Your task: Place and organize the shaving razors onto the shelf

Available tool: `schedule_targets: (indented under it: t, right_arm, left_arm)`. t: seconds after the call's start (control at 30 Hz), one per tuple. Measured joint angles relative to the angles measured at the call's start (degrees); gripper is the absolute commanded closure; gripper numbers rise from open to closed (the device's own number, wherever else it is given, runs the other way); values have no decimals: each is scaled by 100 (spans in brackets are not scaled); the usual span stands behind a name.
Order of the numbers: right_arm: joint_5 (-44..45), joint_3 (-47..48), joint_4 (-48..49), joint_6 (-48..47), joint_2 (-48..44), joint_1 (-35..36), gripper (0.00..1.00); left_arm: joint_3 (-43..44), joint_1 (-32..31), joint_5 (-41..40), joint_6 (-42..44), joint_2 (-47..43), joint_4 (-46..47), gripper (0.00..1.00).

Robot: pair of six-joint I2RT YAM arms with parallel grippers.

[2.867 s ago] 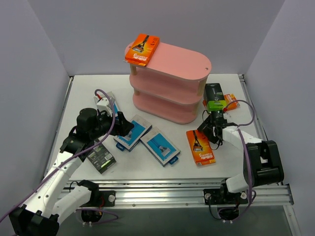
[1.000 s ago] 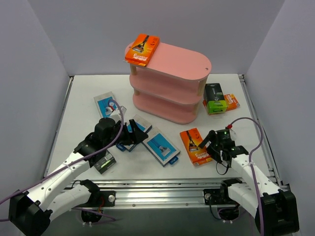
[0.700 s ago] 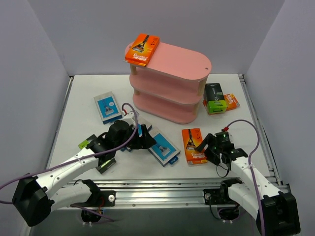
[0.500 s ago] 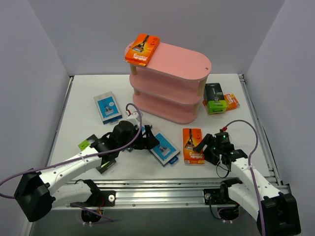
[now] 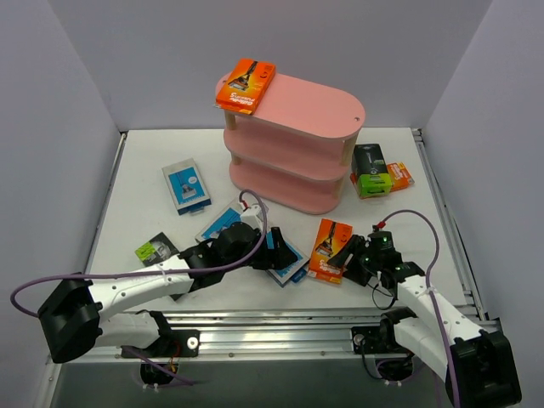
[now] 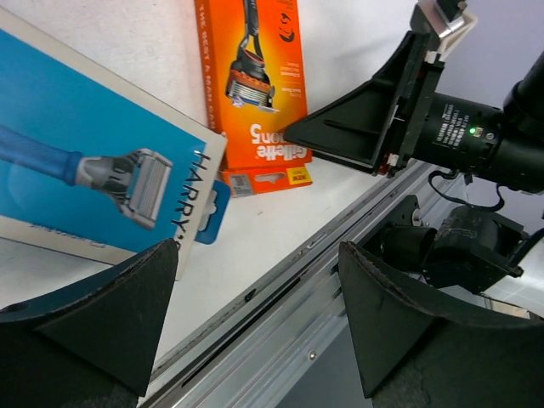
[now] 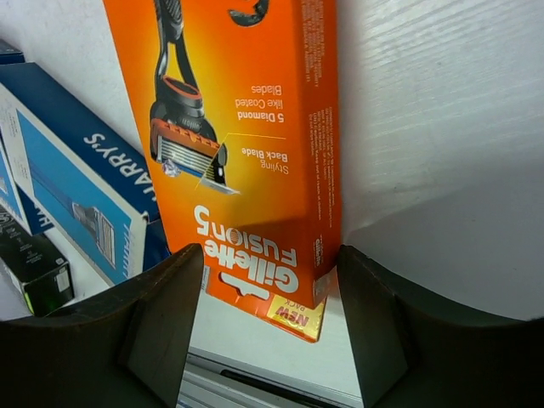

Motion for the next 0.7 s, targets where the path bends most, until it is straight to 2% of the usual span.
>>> schedule_targets:
  t: [0.5, 0.6, 0.7]
  right_arm:
    - [-474, -96, 1130, 66, 697, 485, 42]
    - [-435, -61, 1038, 63, 616, 487, 39]
    - [-251, 81, 702, 74, 203, 487, 32]
  left_arm:
    - [4, -498, -529, -468, 120, 208, 15]
    - [2, -627, -634, -662, 175, 297, 15]
    - [-15, -793, -763, -925, 216, 407, 15]
